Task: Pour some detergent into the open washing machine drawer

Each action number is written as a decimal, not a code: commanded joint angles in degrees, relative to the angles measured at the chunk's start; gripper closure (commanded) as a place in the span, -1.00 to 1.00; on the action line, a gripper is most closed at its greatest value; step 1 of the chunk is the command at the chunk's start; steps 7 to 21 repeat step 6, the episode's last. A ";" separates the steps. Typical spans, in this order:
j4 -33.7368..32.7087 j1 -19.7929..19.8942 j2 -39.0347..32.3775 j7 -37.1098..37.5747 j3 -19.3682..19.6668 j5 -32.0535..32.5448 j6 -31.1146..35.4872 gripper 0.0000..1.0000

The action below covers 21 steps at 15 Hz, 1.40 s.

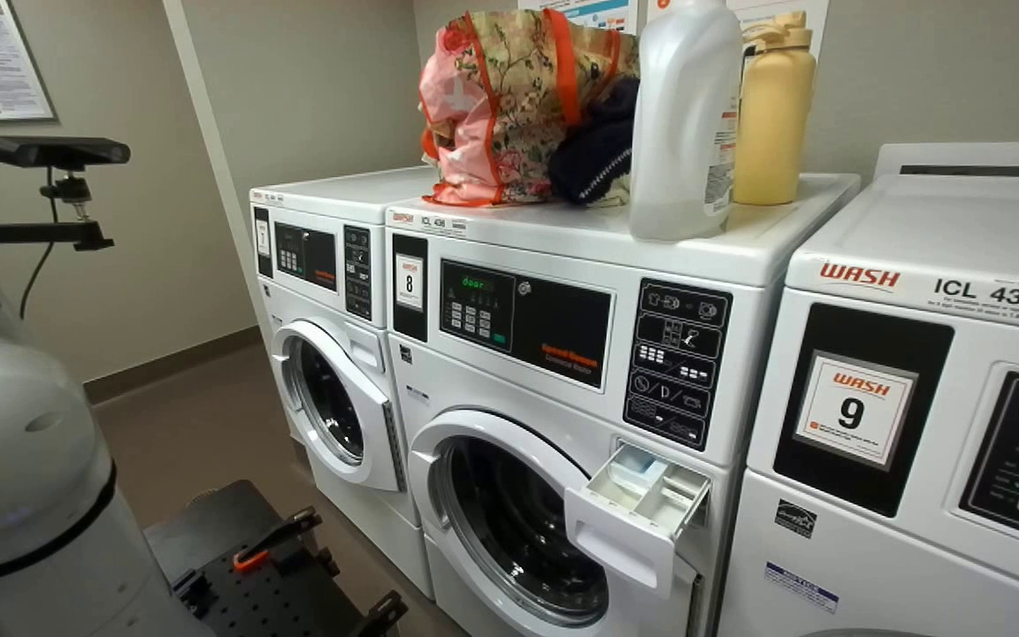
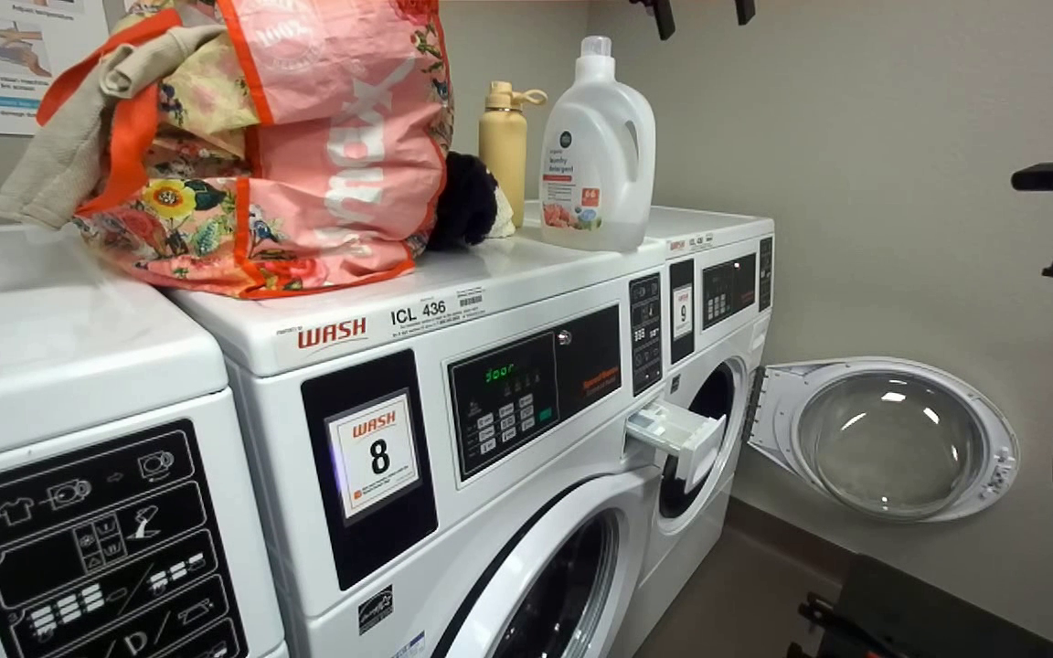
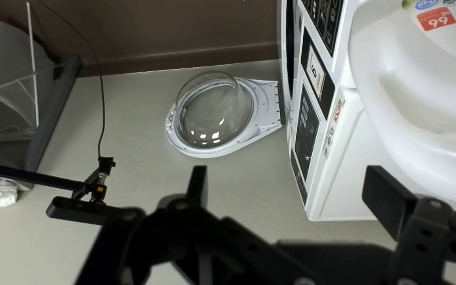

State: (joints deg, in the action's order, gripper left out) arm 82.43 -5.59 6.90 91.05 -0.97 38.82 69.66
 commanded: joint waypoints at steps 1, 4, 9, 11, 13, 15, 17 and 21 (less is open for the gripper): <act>1.67 1.56 2.29 -2.69 -1.29 -1.55 -1.10 -1.00; 2.03 1.61 2.73 -3.46 -1.39 -1.61 -0.81 -1.00; 2.12 1.53 2.73 -3.24 -1.61 -1.74 -1.04 -1.00; 2.12 1.53 2.73 -3.24 -1.61 -1.74 -1.04 -1.00; 2.12 1.53 2.73 -3.24 -1.61 -1.74 -1.04 -1.00; 2.12 1.53 2.73 -3.24 -1.61 -1.74 -1.04 -1.00; 2.12 1.53 2.73 -3.24 -1.61 -1.74 -1.04 -1.00; 2.12 1.53 2.73 -3.24 -1.61 -1.74 -1.04 -1.00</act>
